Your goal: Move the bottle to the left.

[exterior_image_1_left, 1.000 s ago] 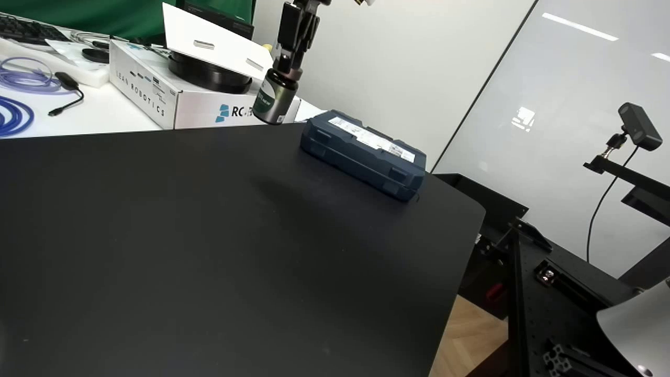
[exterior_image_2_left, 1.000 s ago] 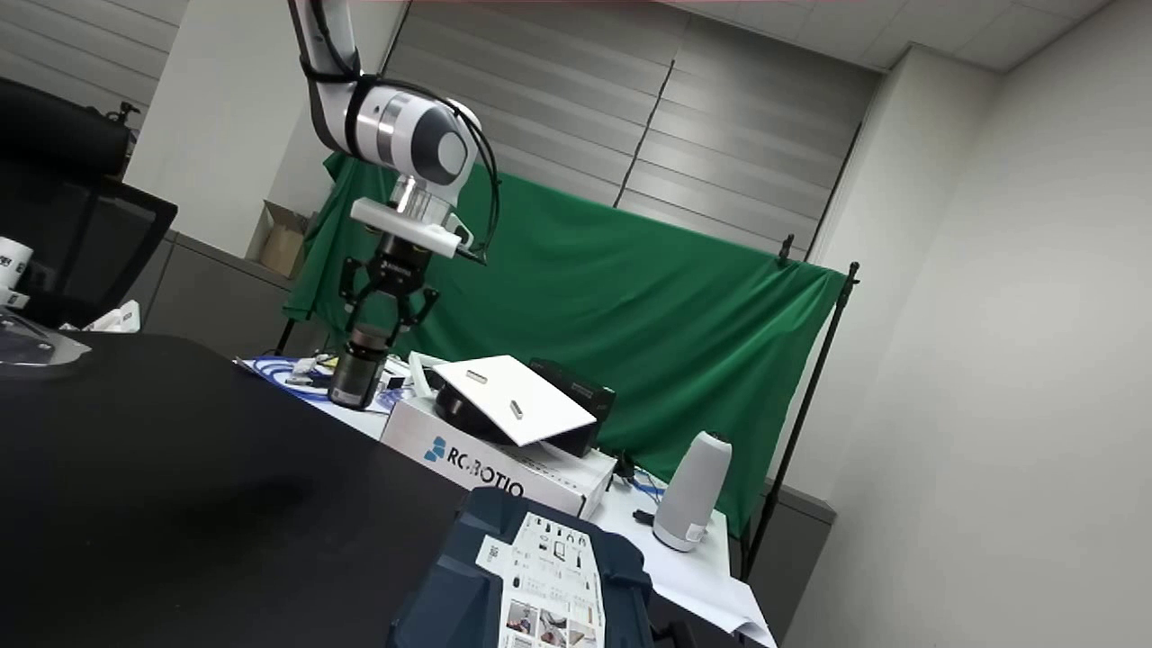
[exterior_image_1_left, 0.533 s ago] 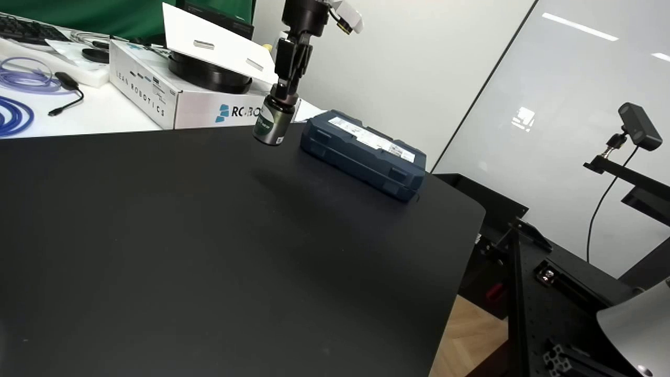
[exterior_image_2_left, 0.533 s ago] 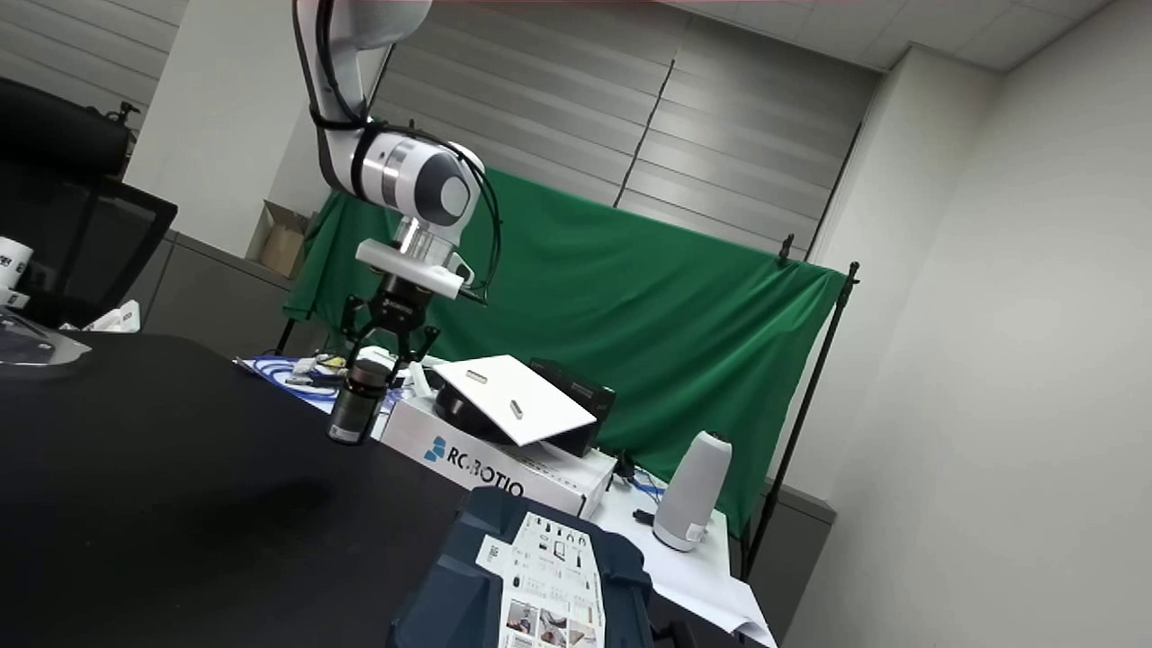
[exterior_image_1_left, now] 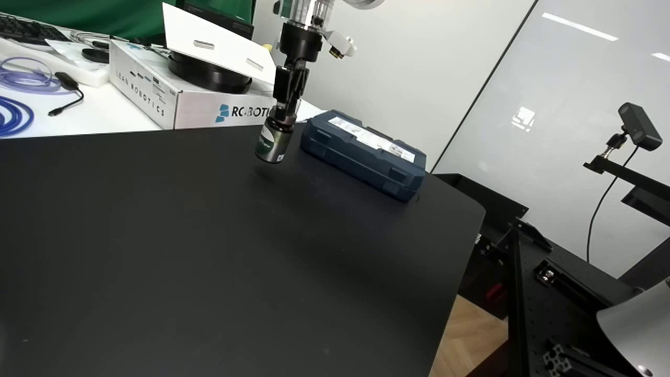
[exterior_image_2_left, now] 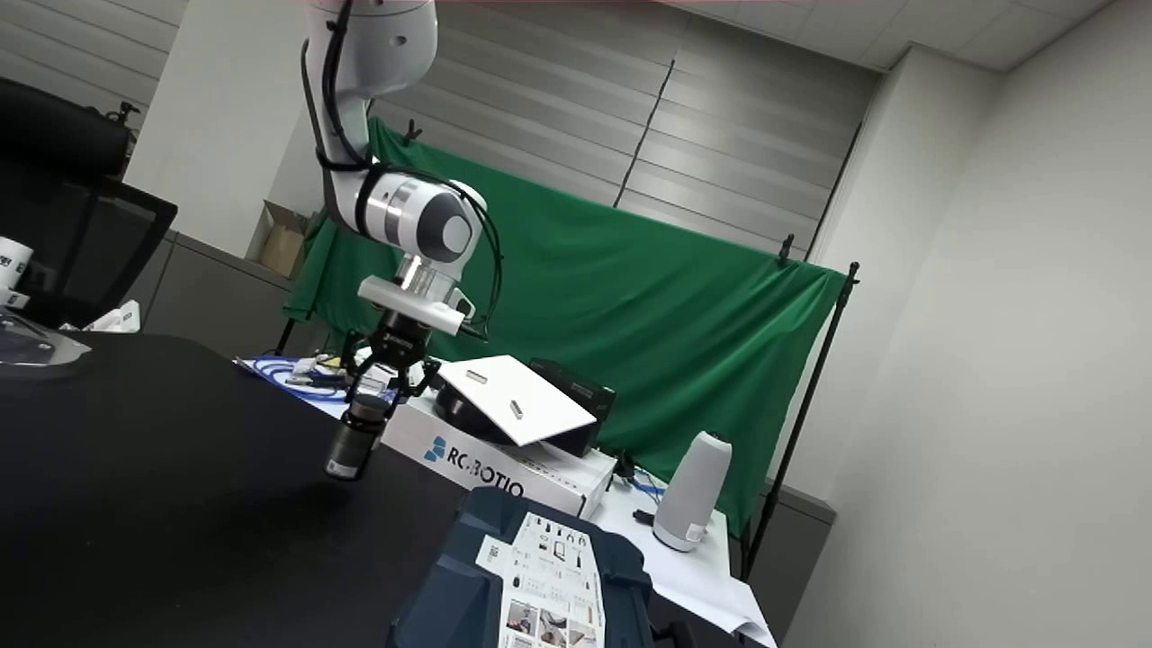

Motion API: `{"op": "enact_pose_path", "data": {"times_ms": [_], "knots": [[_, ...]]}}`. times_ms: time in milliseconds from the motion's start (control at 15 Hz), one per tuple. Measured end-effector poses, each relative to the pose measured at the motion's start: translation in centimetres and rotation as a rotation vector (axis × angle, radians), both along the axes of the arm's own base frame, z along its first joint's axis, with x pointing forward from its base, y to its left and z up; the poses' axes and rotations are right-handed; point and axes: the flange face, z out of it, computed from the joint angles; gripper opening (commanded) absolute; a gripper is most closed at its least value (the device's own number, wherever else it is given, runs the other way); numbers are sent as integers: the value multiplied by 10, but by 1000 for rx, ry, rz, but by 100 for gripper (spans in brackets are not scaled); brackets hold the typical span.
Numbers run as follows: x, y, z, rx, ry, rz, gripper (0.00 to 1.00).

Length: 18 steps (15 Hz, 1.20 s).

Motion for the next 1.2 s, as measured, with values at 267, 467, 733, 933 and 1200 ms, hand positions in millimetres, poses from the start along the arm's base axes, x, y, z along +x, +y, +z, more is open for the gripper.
{"op": "enact_pose_path", "data": {"times_ms": [267,467,733,933,1200], "knots": [[2,-8,-22,-6,23,-6,36],[4,-10,-30,-7,37,-9,86],[8,-10,-25,-6,36,-13,100],[14,-7,5,-4,5,-10,100],[8,1,80,-4,-58,0,100]]}}
